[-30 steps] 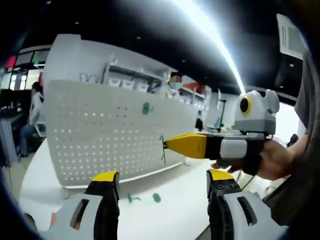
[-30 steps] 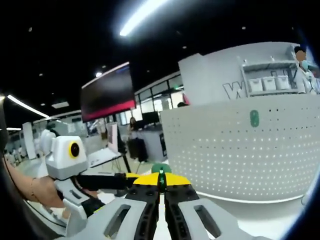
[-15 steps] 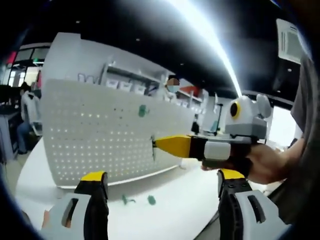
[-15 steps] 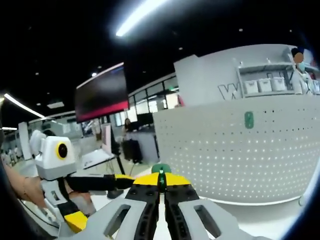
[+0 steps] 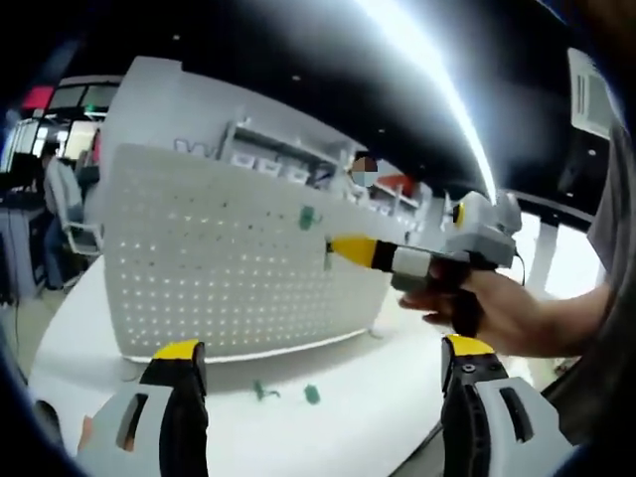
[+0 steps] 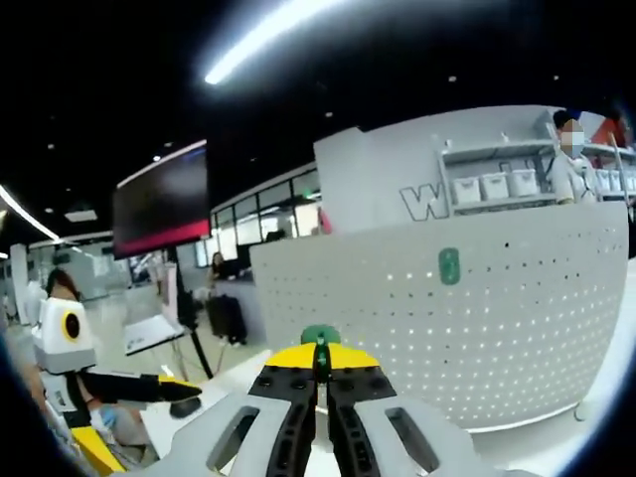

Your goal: Insert the hook assembly into the mounting plate slot until the hook locks in place.

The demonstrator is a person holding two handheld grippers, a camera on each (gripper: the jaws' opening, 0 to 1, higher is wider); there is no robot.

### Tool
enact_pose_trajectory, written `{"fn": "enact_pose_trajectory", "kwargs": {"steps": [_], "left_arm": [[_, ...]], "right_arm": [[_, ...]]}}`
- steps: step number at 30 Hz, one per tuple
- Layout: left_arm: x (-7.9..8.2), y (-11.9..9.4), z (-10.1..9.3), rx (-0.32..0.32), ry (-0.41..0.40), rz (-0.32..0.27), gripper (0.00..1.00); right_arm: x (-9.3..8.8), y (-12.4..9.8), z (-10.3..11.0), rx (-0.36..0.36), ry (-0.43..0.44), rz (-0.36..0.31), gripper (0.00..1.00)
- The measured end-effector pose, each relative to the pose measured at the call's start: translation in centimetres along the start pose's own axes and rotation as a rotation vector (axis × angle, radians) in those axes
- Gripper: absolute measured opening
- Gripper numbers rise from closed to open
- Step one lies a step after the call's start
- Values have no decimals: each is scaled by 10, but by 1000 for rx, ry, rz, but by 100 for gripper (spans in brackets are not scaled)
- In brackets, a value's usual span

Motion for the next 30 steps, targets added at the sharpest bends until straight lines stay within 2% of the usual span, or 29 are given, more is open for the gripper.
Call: {"fn": "enact_pose_trajectory", "kwargs": {"steps": [9,16,23,30], "left_arm": [[-3,-1,10,26,-2,28,97],[-2,-1,18,50,-4,33,95],[-1,2,23,60,-6,41,95],[-3,5,24,64,-4,49,94]], "right_arm": [[9,16,-37,-100,-44,-43,0],[20,26,-77,-213,-101,-92,0],[15,38,-109,-295,-153,-86,0],[15,43,-119,-323,-170,-89,0]]}}
Point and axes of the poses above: the point that each gripper's makers call its tool centre point, and the gripper's own axes: y roughly forward along the fingers, z roughly to its left, x roughly out of its top, the point moved 7 cm from there along -y, roughly backward along the fingers, and after that the axes turned 6 degrees about -z, right-handed, at the moved point
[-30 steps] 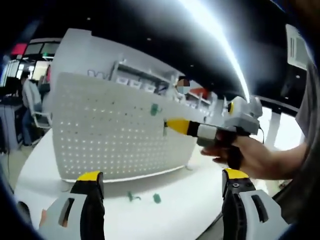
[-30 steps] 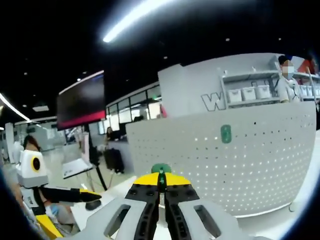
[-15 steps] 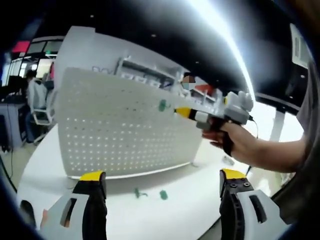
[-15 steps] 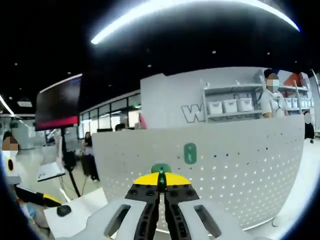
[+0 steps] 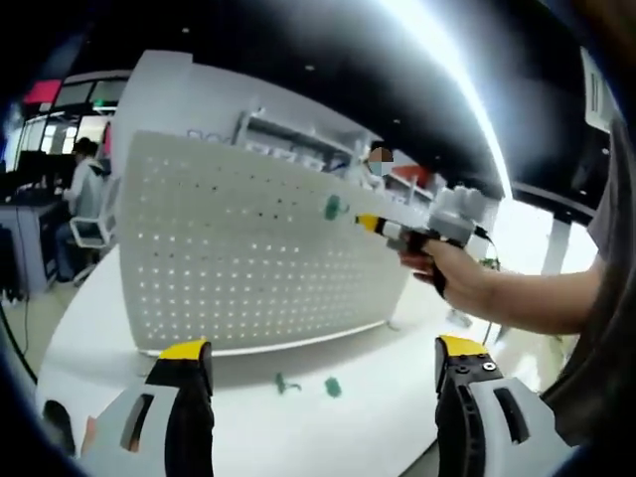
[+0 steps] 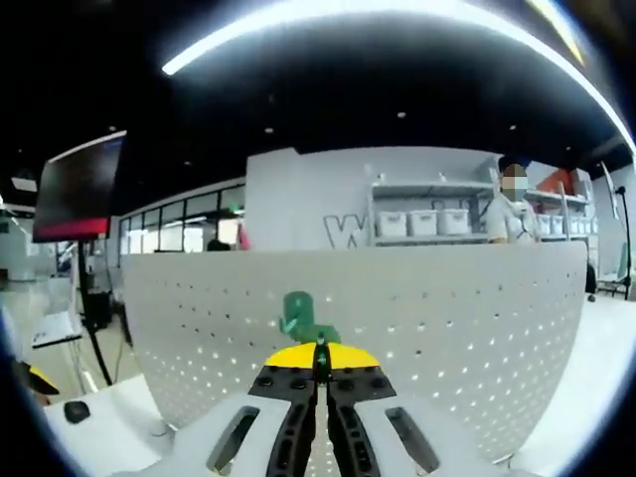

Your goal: Insert the hook assembly into the mounting plate slot until the hook locks in place.

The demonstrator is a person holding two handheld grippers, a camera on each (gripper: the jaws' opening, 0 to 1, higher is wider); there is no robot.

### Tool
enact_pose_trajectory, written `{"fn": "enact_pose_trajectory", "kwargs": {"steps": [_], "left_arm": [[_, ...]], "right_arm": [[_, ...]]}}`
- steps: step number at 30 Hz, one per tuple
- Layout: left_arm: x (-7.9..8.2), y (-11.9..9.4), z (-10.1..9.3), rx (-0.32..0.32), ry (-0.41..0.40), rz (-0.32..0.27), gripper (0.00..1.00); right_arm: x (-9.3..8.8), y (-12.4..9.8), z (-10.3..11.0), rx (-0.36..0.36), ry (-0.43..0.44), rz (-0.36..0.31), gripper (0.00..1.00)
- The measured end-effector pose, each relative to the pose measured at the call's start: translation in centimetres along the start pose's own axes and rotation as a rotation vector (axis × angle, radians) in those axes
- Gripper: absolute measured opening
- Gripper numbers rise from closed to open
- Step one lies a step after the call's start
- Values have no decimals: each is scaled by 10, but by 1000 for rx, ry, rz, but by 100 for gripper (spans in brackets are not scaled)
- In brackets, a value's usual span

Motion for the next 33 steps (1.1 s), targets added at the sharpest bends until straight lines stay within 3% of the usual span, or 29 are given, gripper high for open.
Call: {"fn": "enact_pose_trajectory", "kwargs": {"steps": [16,33], "left_arm": [[0,0,10,25,-8,-4,93],[2,2,16,32,-14,1,92]], "right_arm": [[10,24,-14,-66,-59,-86,0],[12,30,-16,-88,-135,-148,0]]}}
Point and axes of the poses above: the point that each gripper's makers call its tool centre point, and the gripper's own axes: y roughly forward along the fingers, z roughly to its left, x roughly out of its top, the point moved 7 cm from there along -y, roughly backward along the fingers, and after that the axes turned 6 degrees about -z, right-handed, at the moved point
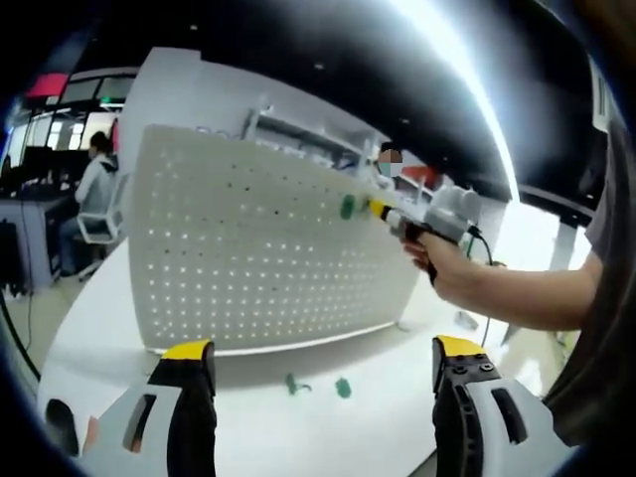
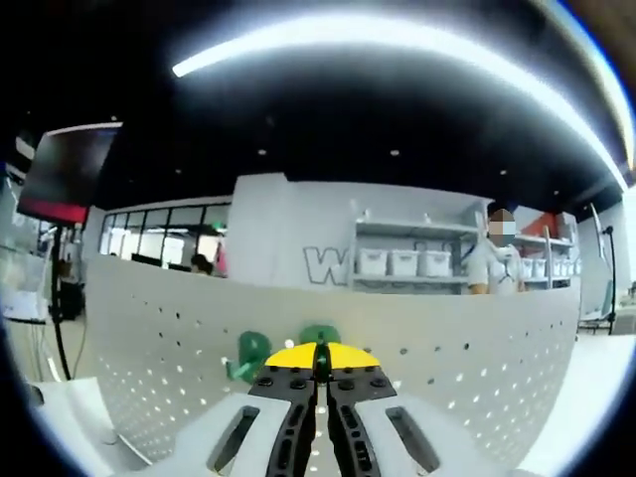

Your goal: Insert the hook assembly into the mounting plate slot until the hook locks in place.

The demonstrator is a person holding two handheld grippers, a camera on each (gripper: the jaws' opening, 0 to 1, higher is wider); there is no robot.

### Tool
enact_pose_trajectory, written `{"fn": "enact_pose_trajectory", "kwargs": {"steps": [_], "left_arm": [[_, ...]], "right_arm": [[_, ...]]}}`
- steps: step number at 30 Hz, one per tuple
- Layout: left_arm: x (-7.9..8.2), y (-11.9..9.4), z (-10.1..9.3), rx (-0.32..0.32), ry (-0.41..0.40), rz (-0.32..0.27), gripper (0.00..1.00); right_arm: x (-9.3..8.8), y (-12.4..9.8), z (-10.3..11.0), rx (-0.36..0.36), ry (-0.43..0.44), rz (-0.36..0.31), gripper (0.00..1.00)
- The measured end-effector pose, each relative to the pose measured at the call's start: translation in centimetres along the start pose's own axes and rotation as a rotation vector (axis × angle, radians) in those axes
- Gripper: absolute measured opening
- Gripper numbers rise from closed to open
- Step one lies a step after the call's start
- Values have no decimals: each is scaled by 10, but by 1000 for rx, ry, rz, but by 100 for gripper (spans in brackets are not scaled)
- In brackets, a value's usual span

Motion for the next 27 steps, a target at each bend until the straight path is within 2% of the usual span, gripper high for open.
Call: {"fn": "enact_pose_trajectory", "kwargs": {"steps": [19,27], "left_arm": [[0,2,6,14,-3,9,90],[1,5,5,7,4,12,90]], "right_arm": [[-10,-1,0,-18,28,-55,0],[-14,1,-2,-26,60,-49,0]]}}
Point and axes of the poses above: the point that each gripper's makers call its tool centre point, and the gripper's own axes: y roughly forward along the fingers, z roughly to its left, x roughly out of its top, the point moved 7 cm from there along -y, roughly backward along the fingers, and after that the axes turned 6 degrees about -z, right-handed, at the moved point
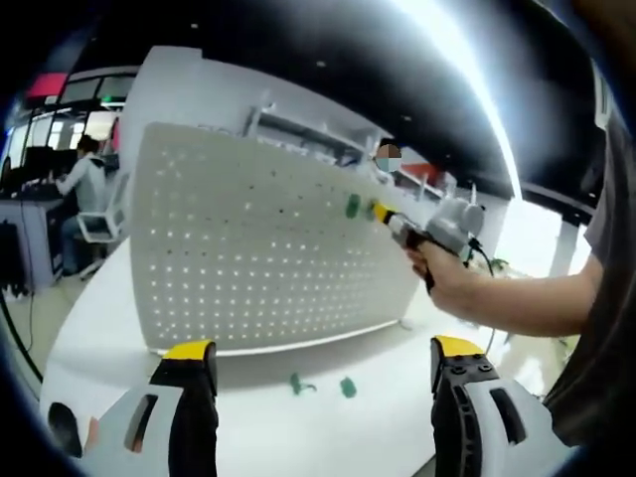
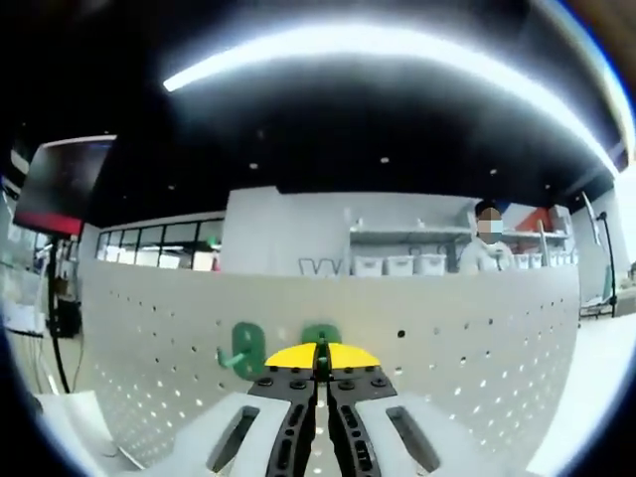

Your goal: Insert the hook assembly into the mounting plate slot until the hook locks in place.

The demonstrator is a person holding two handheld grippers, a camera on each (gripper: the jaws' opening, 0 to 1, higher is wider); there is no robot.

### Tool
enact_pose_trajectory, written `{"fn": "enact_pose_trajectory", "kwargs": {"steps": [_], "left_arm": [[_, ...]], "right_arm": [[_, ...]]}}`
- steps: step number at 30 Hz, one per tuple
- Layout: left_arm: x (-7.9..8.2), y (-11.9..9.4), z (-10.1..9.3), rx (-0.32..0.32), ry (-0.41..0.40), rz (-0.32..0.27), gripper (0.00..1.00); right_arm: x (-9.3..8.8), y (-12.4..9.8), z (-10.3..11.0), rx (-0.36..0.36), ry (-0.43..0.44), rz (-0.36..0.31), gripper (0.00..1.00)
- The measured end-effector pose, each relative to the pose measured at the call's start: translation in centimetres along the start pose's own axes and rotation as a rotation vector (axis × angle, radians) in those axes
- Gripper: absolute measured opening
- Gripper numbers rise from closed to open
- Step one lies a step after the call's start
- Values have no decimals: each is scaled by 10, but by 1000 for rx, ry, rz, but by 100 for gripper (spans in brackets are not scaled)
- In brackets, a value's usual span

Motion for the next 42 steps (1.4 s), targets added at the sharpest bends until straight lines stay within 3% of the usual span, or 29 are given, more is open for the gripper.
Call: {"fn": "enact_pose_trajectory", "kwargs": {"steps": [14,24,27,42], "left_arm": [[-4,0,-2,-3,-5,8,90],[-4,-8,-2,7,1,2,89],[-4,-10,-1,17,-6,6,90],[-9,-18,-1,36,-8,6,92]], "right_arm": [[0,0,3,-11,-63,49,1],[4,-1,7,-1,-40,72,15],[8,-2,5,4,-33,74,15],[13,-56,-16,34,-80,118,21]]}}
Point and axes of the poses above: the point that each gripper's makers call its tool centre point, and the gripper's own axes: y roughly forward along the fingers, z roughly to its left, x roughly out of its top, the point moved 7 cm from there along -y, roughly backward along the fingers, and after that the axes turned 6 degrees about -z, right-handed, at the moved point
